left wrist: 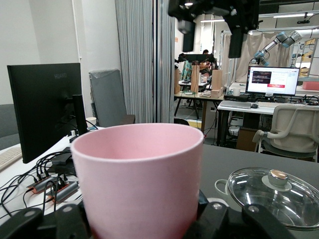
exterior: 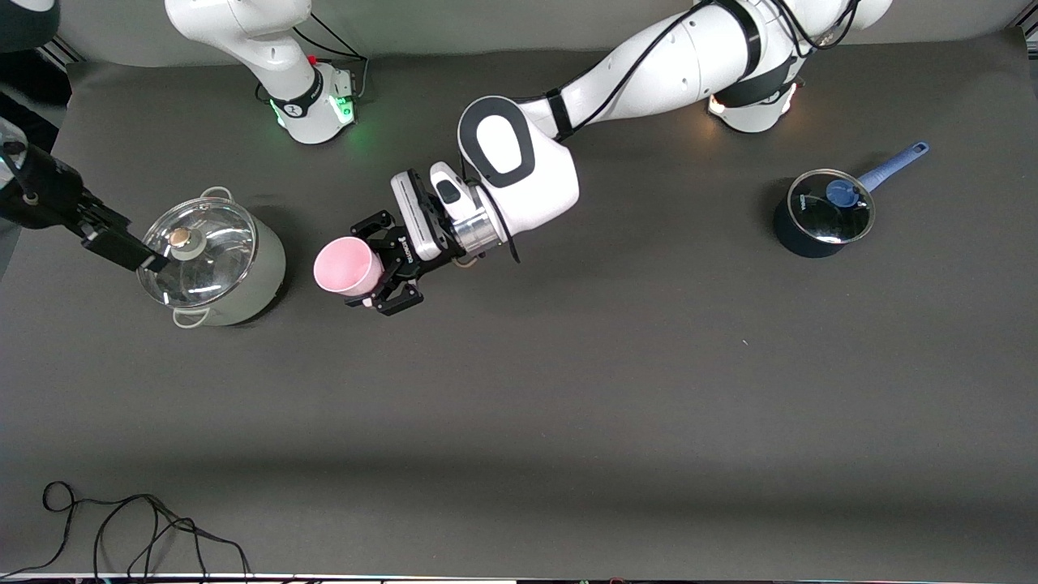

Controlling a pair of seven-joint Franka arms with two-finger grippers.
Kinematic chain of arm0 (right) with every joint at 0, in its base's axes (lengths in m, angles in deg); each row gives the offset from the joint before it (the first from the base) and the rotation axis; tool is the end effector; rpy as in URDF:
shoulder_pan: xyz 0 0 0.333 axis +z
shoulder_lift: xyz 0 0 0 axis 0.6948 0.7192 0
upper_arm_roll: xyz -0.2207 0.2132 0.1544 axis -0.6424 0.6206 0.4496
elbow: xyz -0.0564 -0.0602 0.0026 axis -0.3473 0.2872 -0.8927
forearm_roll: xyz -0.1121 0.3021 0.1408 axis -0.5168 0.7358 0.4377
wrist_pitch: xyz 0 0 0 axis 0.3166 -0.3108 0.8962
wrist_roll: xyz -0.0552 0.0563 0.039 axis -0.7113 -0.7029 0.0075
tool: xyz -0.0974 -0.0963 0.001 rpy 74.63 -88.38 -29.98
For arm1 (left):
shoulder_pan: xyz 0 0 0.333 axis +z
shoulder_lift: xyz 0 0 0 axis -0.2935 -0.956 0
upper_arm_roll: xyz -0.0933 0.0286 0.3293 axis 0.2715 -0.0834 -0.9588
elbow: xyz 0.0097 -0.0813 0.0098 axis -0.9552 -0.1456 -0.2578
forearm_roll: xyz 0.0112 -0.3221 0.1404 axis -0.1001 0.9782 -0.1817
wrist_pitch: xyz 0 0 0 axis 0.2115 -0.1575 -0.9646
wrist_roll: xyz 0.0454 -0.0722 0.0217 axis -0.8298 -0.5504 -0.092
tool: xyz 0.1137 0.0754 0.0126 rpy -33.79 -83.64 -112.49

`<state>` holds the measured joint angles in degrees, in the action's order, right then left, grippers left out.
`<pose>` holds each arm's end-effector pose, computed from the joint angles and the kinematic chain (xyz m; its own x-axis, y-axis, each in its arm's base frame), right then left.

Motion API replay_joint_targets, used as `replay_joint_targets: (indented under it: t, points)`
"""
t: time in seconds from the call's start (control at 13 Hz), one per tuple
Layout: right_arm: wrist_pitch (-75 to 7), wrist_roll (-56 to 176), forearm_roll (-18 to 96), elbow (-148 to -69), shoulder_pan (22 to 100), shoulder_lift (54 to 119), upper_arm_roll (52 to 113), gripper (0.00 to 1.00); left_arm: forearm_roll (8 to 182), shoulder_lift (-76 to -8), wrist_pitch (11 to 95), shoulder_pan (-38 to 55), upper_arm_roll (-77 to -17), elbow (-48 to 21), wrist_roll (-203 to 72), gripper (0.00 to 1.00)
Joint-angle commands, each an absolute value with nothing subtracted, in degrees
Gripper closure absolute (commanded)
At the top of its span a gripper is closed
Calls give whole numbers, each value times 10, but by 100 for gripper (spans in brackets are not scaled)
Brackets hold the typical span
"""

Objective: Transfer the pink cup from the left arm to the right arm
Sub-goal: 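Reach the right gripper to the rim of the held cup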

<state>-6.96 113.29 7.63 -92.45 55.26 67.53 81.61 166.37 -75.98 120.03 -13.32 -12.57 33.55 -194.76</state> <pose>0.5330 0.0611 0.6367 0.7321 -0.6797 -0.0442 -0.6808 -0.7282 -0.0791 0.5350 -0.6130 0.4188 0.0709 -0.1290 0.9891 -0.9162 -0.4006 0.0134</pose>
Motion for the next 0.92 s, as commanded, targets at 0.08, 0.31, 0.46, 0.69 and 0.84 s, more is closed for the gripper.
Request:
replay_joint_targets:
  t: [0.08,0.31,0.46,0.69,0.84]
  points:
    - [-57,1243,100,-869,610,708,813,0,1670,-758,1223,-155,-143,356,-1940,100]
    - [-56,1371,107,-873,678,707,813,0,1669,-757,1223,-155,-143,356,-1919,100]
    - [-57,1420,130,-878,702,707,812,0,1669,-757,1223,-155,-143,356,-1919,100]
    - [-58,1428,145,-884,703,705,812,0,1669,-757,1223,-155,-143,356,-1919,100]
    - [-60,1427,152,-890,702,707,812,0,1669,-757,1223,-155,-143,356,-1919,100]
